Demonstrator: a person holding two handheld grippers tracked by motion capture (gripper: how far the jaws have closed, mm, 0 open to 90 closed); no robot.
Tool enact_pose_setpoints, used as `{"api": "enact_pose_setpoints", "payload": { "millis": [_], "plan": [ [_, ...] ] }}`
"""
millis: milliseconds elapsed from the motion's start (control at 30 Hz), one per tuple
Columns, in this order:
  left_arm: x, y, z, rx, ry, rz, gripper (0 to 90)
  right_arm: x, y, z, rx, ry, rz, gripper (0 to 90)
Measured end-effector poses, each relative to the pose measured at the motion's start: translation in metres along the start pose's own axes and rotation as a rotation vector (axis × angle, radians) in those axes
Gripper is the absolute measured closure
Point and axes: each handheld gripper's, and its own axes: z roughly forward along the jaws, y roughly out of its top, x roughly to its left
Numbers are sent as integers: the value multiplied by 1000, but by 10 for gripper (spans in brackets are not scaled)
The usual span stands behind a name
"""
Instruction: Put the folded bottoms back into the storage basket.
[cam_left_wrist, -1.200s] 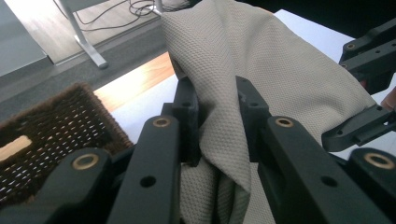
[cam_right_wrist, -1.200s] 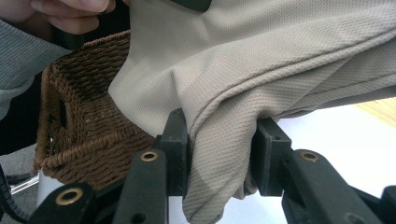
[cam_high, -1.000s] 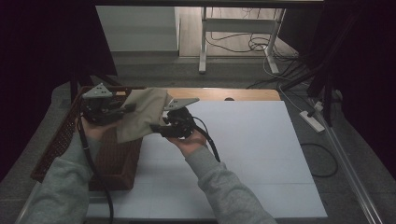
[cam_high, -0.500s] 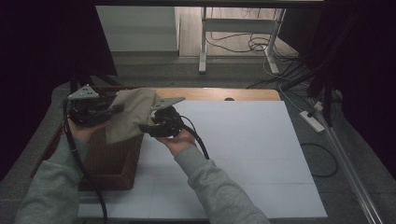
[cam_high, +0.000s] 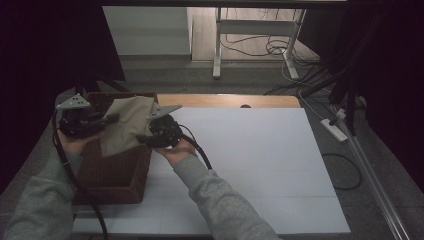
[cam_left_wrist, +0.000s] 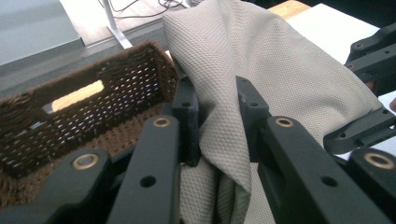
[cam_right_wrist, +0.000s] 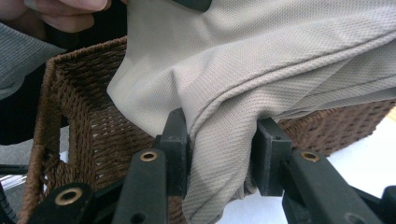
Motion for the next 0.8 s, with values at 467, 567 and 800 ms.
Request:
{"api": "enact_pose_setpoints", "payload": {
  "millis": [467,567,800],
  "plan": [
    [26,-21,-10,13,21,-39,737,11,6,35,19,20,6,623],
    [32,-25,-11,18,25,-46,737,12,7,41,29,21,5,622],
    [45,-33,-11,28,28,-62,737,14,8,56,41,25,11,621]
  ]
}}
